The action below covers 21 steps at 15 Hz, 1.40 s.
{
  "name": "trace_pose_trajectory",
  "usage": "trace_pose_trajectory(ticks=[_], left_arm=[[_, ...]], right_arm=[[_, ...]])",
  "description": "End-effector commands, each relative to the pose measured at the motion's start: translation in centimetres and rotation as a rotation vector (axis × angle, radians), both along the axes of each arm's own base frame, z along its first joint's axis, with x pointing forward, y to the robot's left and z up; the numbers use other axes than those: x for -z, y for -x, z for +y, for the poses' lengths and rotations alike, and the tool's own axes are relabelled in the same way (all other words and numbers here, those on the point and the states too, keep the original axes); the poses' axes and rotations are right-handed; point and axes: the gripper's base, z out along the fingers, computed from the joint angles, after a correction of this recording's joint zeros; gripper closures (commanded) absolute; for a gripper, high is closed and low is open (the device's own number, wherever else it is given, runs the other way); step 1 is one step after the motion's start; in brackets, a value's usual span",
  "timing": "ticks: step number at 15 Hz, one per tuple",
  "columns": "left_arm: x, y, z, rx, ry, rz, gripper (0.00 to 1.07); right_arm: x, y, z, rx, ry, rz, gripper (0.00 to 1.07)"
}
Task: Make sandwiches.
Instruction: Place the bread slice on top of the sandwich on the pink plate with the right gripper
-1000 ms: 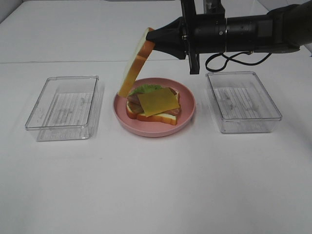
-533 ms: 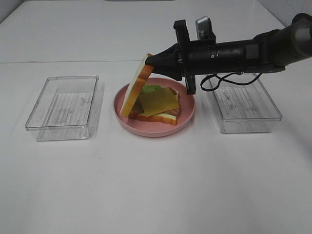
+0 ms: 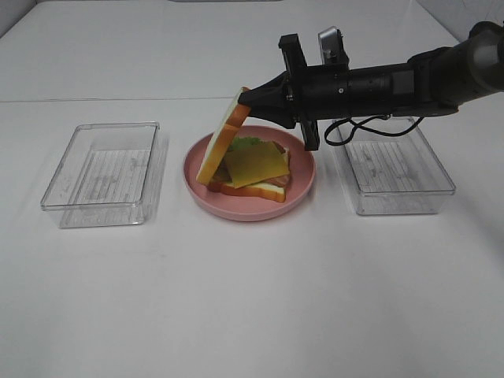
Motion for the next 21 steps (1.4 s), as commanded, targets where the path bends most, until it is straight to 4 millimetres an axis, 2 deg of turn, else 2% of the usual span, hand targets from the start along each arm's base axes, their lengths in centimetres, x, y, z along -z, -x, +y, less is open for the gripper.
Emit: trace_pose_trajectory(ticks=[1, 6, 8, 12, 17, 20, 21], left_arm=[[0.0, 0.3, 0.1, -0.002, 0.008, -0.030, 0.27], [0.0, 0.3, 0.1, -0.002, 0.008, -0.030, 0.27], [0.0, 0.3, 0.1, -0.002, 0.008, -0.030, 0.27], [0.0, 0.3, 0.1, -0.002, 0.008, -0.030, 0.27], [0.0, 0.3, 0.1, -0.002, 0.008, -0.030, 0.27], [0.0, 0.3, 0.1, -0.002, 0.008, -0.030, 0.27], [0.0, 0.3, 0.1, -0.002, 0.008, -0.030, 0.27]], right_arm=[[-0.8, -0.6, -0.2, 0.058, -0.040, -0.006, 1.07], [-1.4, -0.6, -0.3, 0.063, -0.020, -0.023, 0.85], [-1.4, -0.6, -0.3, 0.063, -0.020, -0.023, 0.70], [-1.3, -0.6, -0.3, 0.059, -0.015, -0.018, 0.61], [-1.3, -0.2, -0.3, 0.017, 0.029, -0.008, 0.41], [-2.0, 0.2, -0.8, 0.002, 0.161, -0.017, 0.38], [-2.3, 0.4, -1.3, 0.007, 0.273, -0.029, 0.38]])
